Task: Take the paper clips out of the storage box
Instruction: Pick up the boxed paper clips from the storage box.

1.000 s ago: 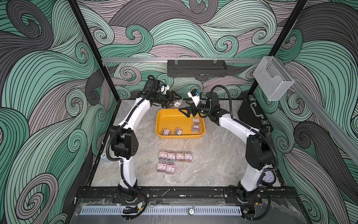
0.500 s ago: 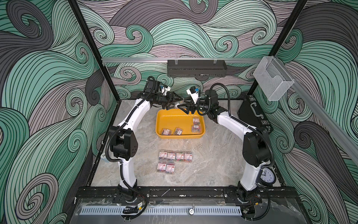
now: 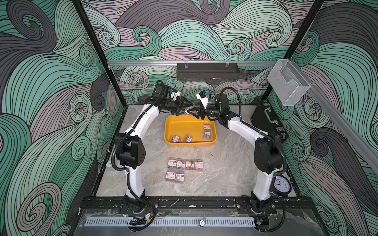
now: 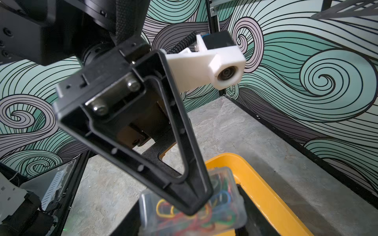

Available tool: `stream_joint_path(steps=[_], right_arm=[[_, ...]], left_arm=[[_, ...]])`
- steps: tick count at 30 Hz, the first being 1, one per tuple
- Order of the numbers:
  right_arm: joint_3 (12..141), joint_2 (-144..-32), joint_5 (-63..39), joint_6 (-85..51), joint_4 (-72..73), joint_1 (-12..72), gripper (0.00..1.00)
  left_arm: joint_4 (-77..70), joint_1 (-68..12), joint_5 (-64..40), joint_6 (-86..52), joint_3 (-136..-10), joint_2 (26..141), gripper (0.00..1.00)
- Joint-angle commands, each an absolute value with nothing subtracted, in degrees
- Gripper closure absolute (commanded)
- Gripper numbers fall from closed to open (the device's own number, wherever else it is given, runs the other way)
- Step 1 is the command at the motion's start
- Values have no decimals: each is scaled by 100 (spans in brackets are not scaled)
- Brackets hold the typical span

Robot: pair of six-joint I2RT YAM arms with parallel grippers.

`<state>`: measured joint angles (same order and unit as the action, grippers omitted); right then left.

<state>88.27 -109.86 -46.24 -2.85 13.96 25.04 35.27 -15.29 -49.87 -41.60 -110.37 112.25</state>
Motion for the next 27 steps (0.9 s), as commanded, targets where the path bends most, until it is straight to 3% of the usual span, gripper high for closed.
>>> stream_joint_path(steps=[1,8,12,16,27], right_arm=[[8978,-11056,-4789,-360,1444,2479,48],[9029,-11057,-4754,-312,1304,2479,55],[9035,-11052,-4680,-242,1175,2474,57],[9027,-11095,-4659,-154,1008,2479,58],[9088,-11306,-4188,454,-186,2539,57]], left_arm=[[3524,-1600,-5142,-4009,-11126,11055,40],[3546,-1595,-5126,-4003,-11142,11061,39],[3736,-1600,-5024,-3857,-11221,11058,24],[3932,-1580,-4723,-3709,-11263,10973,18],[4399,-1249,-3065,-3134,-10471,10247,17]])
